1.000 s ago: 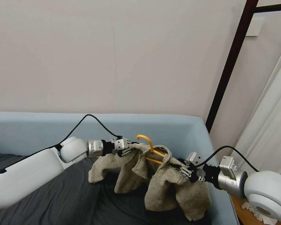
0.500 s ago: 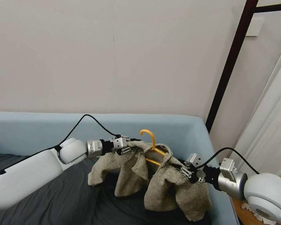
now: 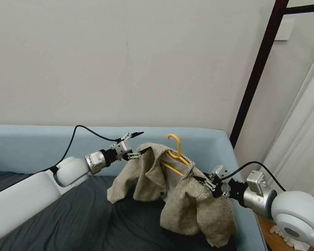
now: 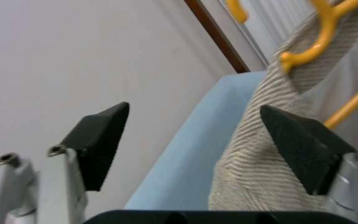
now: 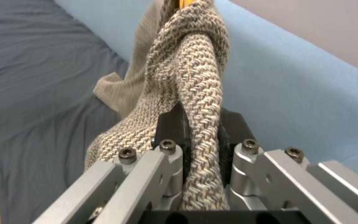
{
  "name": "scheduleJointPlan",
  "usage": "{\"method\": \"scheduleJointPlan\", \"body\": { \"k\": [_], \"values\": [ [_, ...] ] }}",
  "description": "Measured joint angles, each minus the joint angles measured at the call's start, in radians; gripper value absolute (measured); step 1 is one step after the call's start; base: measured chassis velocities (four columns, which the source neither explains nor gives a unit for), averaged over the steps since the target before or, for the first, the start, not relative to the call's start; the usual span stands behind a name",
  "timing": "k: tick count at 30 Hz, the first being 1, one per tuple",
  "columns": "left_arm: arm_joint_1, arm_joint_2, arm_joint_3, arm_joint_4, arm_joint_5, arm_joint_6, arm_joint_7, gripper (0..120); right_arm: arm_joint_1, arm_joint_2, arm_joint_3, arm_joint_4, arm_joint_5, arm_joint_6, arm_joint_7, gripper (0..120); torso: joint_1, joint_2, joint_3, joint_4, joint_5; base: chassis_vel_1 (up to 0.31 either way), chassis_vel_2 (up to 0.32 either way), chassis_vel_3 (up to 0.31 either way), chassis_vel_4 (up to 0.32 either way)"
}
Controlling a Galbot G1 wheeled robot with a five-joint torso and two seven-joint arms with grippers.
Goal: Pick up the clothes from the sofa and hang them on the clothes hanger.
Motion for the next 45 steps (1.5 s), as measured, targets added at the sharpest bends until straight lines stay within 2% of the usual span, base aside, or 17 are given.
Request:
{"method": "scheduleJointPlan", "body": {
  "k": [4, 11, 17, 19, 23, 25, 26, 27, 33, 40, 43, 45],
  "values": [
    [0.115, 0.042, -0.064, -0.072, -0.003, -0.008, -0.025, 98, 0.022, 0.024, -0.002, -0.013, 0.048, -0.011, 0.034, 8, 0.000, 0.000, 0.000, 0.0002, -0.0001, 0.000, 0.000, 0.000, 0.000],
    [0.259, 0.041, -0.186, -0.146, -0.022, 0.025, -0.106, 100, 0.019, 0.058, 0.016, -0.009, 0.105, 0.009, 0.095, 8, 0.000, 0.000, 0.000, 0.0000, 0.0000, 0.000, 0.000, 0.000, 0.000],
    [0.309, 0.041, -0.242, -0.175, -0.034, 0.058, -0.157, 100, -0.013, 0.089, 0.025, 0.006, 0.100, 0.041, 0.138, 8, 0.000, 0.000, 0.000, -0.0001, 0.0001, 0.000, 0.000, 0.000, 0.000],
    [0.340, 0.041, -0.276, -0.194, -0.042, 0.078, -0.174, 100, -0.023, 0.098, 0.030, 0.010, 0.094, 0.051, 0.146, 8, 0.000, 0.000, 0.000, -0.0002, 0.0002, 0.000, 0.000, 0.000, 0.000],
    [0.497, 0.027, -0.375, -0.283, -0.115, 0.174, -0.279, 100, -0.037, 0.122, 0.047, 0.025, 0.086, 0.083, 0.178, 8, 0.000, 0.000, 0.000, 0.0001, -0.0001, 0.000, 0.000, 0.000, 0.000],
    [0.497, 0.027, -0.375, -0.283, -0.115, 0.174, -0.279, 100, -0.037, 0.122, 0.047, 0.025, 0.086, 0.083, 0.178, 8, 0.000, 0.000, 0.000, 0.0001, -0.0001, 0.000, 0.000, 0.000, 0.000],
    [0.582, 0.002, -0.416, -0.328, -0.150, 0.219, -0.361, 100, -0.043, 0.136, 0.060, 0.030, 0.088, 0.106, 0.189, 8, 0.000, 0.000, 0.000, 0.0003, 0.0000, 0.000, 0.000, 0.000, 0.000],
    [0.613, -0.014, -0.431, -0.344, -0.161, 0.233, -0.400, 100, -0.048, 0.142, 0.067, 0.034, 0.089, 0.120, 0.193, 8, 0.000, 0.000, 0.000, 0.0003, -0.0001, 0.000, 0.000, 0.000, 0.000],
    [0.676, -0.075, -0.456, -0.364, -0.170, 0.271, -0.490, 100, -0.093, 0.161, 0.096, 0.056, 0.085, 0.171, 0.204, 8, 0.000, 0.000, 0.000, -0.0001, 0.0001, 0.000, 0.000, 0.000, 0.000],
    [0.664, -0.144, -0.432, -0.364, -0.197, 0.302, -0.539, 97, -0.157, 0.172, 0.160, 0.080, 0.063, 0.193, 0.219, 8, 0.000, 0.000, 0.000, 0.0000, 0.0001, 0.000, 0.000, 0.000, 0.000],
    [0.619, -0.187, -0.392, -0.355, -0.223, 0.307, -0.555, 84, -0.199, 0.171, 0.211, 0.096, 0.060, 0.193, 0.219, 8, 0.000, 0.000, 0.000, -0.0001, 0.0002, 0.000, 0.000, 0.000, 0.000],
    [0.603, -0.201, -0.377, -0.344, -0.226, 0.306, -0.557, 81, -0.212, 0.172, 0.226, 0.102, 0.060, 0.193, 0.218, 8, 0.000, 0.000, 0.000, -0.0001, 0.0001, 0.000, 0.000, 0.000, 0.000]
  ]
}}
